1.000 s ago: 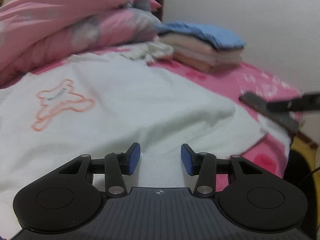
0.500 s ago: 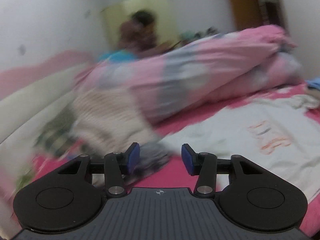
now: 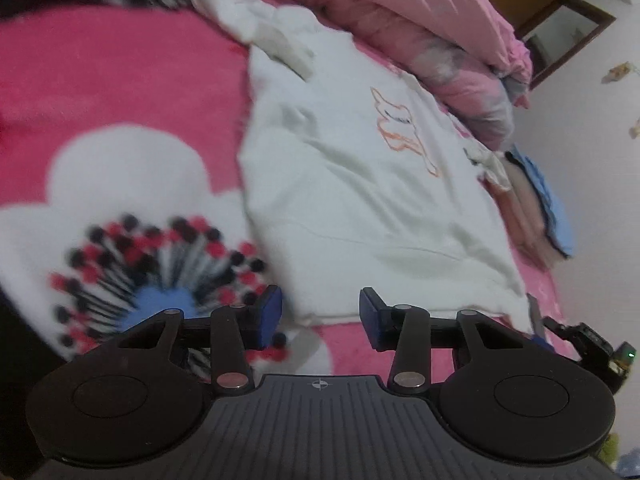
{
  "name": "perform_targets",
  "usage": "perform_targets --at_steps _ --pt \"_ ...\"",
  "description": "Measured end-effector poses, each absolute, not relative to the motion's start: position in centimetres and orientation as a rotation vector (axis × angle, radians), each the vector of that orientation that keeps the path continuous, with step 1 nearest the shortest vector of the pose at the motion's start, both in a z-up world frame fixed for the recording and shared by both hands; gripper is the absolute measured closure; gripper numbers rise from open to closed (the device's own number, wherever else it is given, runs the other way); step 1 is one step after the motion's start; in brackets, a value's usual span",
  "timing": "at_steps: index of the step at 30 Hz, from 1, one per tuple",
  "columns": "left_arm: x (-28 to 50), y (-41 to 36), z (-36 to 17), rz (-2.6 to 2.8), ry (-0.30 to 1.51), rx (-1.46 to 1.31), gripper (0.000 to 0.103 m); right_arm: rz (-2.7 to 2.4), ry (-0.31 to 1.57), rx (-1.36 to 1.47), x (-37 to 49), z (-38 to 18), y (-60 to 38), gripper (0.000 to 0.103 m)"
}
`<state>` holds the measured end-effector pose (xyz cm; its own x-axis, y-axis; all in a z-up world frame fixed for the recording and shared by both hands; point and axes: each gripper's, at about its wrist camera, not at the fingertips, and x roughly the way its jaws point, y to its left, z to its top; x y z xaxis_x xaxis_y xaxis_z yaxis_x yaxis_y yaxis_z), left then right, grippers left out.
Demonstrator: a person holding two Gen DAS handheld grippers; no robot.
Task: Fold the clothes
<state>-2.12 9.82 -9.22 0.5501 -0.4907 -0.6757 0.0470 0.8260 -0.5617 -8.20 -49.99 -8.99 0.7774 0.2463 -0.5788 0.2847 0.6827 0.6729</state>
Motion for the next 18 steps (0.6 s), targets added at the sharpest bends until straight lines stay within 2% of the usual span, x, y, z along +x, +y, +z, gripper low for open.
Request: perform_targets --at_steps 13,15,16,17,18 --pt "-2.7 8.3 -10.7 -0.324 0.943 -0.427 0.083 -0.009 0.77 0.862 -6.2 -9.6 -49.7 0.054" --pt "-2.8 7.9 -10.6 -0.308 0.935 -0.394 0.095 0.0 0.783 0.843 -5.9 -9.6 -49.4 0.067" --pt "-2.9 7.6 -10.5 -0.3 0.93 -0.378 0.097 0.004 0.791 0.829 -5.7 -9.6 -49.2 0.071" --pt "-3.1 7.4 -10.4 -0.292 0.922 -0.364 0.099 0.008 0.798 0.813 -5.5 -9.7 -48.9 0.079" --pt "-3.2 7.1 -10.3 -0.284 0.913 -0.349 0.1 0.011 0.803 0.797 -5.4 -9.9 -48.6 0.092"
